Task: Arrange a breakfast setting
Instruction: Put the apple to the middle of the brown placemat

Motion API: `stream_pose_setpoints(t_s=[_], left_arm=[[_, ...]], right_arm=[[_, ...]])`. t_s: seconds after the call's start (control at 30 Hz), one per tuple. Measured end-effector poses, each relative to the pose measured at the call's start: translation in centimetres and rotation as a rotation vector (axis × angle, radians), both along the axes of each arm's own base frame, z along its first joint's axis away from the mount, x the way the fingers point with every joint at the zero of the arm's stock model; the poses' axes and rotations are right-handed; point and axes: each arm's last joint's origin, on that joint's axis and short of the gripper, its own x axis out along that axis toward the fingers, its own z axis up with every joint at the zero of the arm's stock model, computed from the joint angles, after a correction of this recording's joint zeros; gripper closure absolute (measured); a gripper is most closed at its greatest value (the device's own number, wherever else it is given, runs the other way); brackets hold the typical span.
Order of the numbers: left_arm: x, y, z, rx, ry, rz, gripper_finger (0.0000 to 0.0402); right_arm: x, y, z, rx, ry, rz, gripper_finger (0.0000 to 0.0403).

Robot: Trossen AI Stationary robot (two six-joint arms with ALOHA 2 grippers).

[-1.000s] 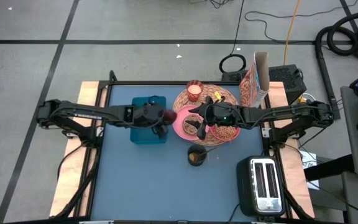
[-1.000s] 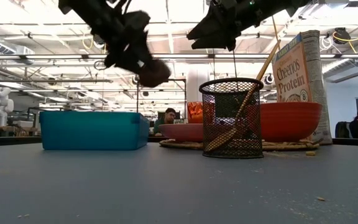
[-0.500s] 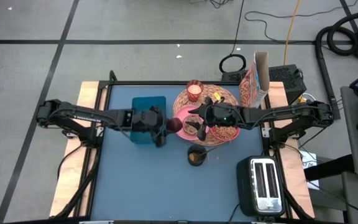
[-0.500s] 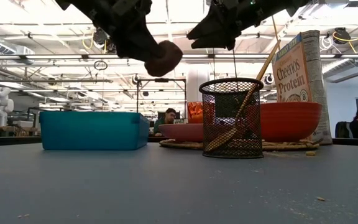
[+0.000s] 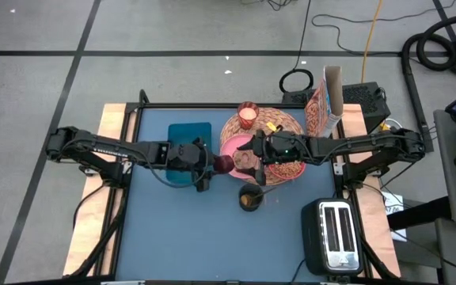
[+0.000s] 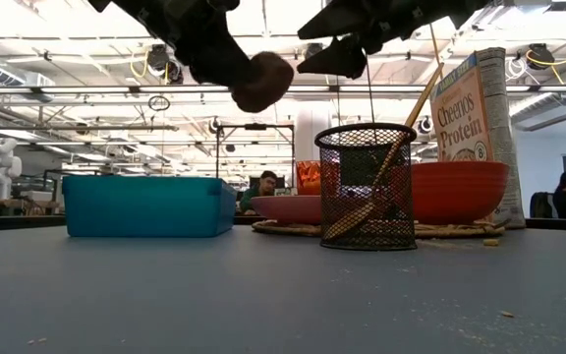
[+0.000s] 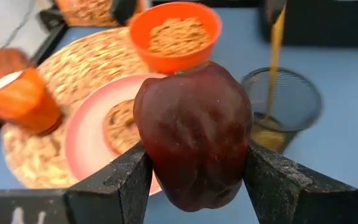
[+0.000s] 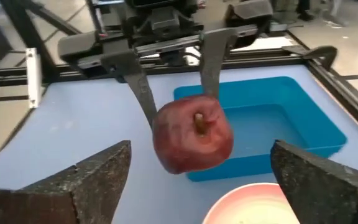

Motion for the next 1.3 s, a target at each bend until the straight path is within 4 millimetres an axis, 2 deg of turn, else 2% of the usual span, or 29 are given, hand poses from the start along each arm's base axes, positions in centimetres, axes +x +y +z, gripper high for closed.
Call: stream_pose_setpoints(t_s=[0.13,0.5,0.67,1.0,1.17,1.3], left_arm=[[0.2,-0.4,0.2,-0.023,-0.025,-0.078,0.0181],[0.4,-0.4,0.7,0.016,-0.076,-0.115,0.0181],[0.6,-0.4,1.0,0.055,-0.116,-0.139,0.0181],[0.7,-0.5,1.2,0.066,-0.141,-0.147,0.0181],[0.7,-0.5,1.2,0.066,-0.139,-0.147,0.0181],[0.7,-0.5,1.2,0.066,-0.139,-0.147,0.0181]], right_arm=[[0.0,0.2,0.0,0.027,-0.001,0.042,0.0022],[0.1,0.3,0.1,0.039,-0.017,0.042,0.0022],[1.0,0.5,0.1,0.040,-0.085,0.069,0.0022],[2.0,0.6,-0.8,0.043,-0.100,0.107,0.0024],[2.0,0.6,-0.9,0.038,-0.099,0.108,0.0043],[2.0,0.6,-0.9,0.023,-0.097,0.112,0.0083]])
